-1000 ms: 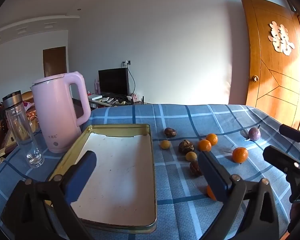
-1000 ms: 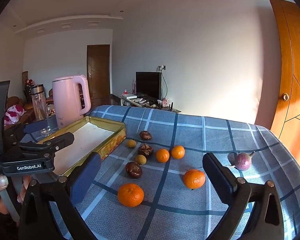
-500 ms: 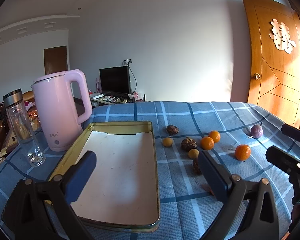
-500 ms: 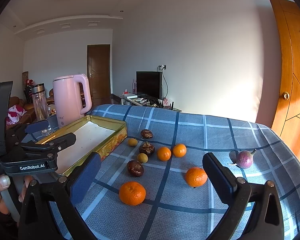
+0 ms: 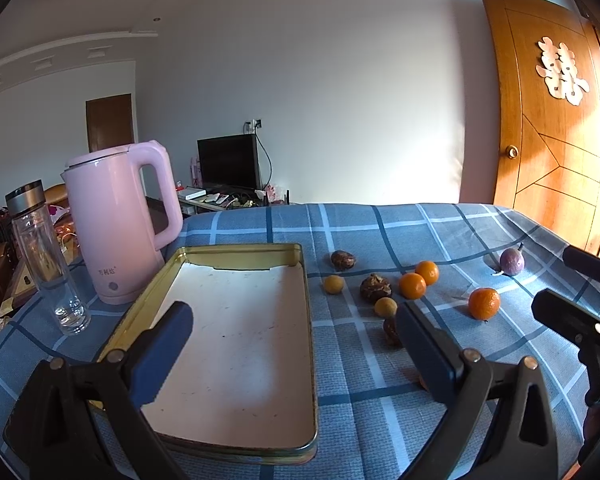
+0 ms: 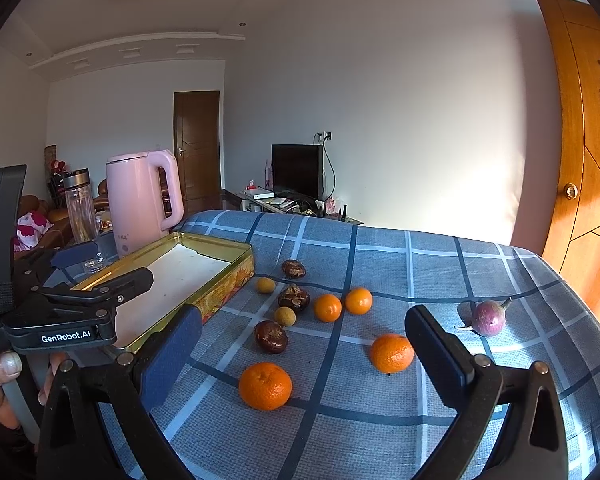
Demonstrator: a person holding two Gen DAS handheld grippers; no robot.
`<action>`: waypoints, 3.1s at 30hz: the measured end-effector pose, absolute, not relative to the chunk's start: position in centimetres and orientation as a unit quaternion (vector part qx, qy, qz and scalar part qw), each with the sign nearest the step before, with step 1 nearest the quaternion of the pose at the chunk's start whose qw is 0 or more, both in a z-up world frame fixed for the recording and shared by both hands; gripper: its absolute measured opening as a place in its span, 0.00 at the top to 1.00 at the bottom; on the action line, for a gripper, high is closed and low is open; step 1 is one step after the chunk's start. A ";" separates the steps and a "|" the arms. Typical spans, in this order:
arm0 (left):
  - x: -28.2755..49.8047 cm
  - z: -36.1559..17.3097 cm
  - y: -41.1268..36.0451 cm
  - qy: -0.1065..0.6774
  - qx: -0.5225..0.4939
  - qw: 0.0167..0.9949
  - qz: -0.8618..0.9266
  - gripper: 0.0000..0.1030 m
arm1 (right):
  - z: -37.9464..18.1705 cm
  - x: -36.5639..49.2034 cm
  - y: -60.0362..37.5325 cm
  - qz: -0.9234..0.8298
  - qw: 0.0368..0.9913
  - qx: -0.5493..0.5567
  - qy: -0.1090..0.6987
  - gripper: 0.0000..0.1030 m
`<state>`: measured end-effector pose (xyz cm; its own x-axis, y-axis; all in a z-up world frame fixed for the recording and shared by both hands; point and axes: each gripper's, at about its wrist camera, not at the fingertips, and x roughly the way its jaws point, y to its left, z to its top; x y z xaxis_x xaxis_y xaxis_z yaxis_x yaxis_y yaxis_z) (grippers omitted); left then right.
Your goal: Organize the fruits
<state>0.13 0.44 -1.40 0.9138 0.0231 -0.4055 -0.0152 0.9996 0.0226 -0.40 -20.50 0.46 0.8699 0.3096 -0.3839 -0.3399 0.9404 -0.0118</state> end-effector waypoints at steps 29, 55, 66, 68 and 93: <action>0.1 -1.6 -0.3 0.211 0.014 0.977 0.010 0.00 | 0.0 -0.2 -20.7 0.166 0.965 -0.036 0.198 0.01; 2.8 -4.6 0.5 0.252 0.012 0.967 0.019 0.00 | -7.2 6.4 -16.2 0.206 0.899 -0.079 0.377 0.30; 4.2 -3.4 -2.4 0.254 0.036 0.966 -0.011 0.00 | -7.0 6.9 -17.2 0.207 0.900 -0.075 0.375 0.52; 4.8 -3.3 -3.6 0.257 0.043 0.965 -0.024 0.01 | -6.4 7.1 -18.3 0.182 0.912 -0.071 0.361 0.52; 13.1 -9.5 -9.2 0.426 0.023 0.899 -0.096 0.54 | -5.9 8.5 -22.8 0.113 0.937 -0.024 0.331 0.52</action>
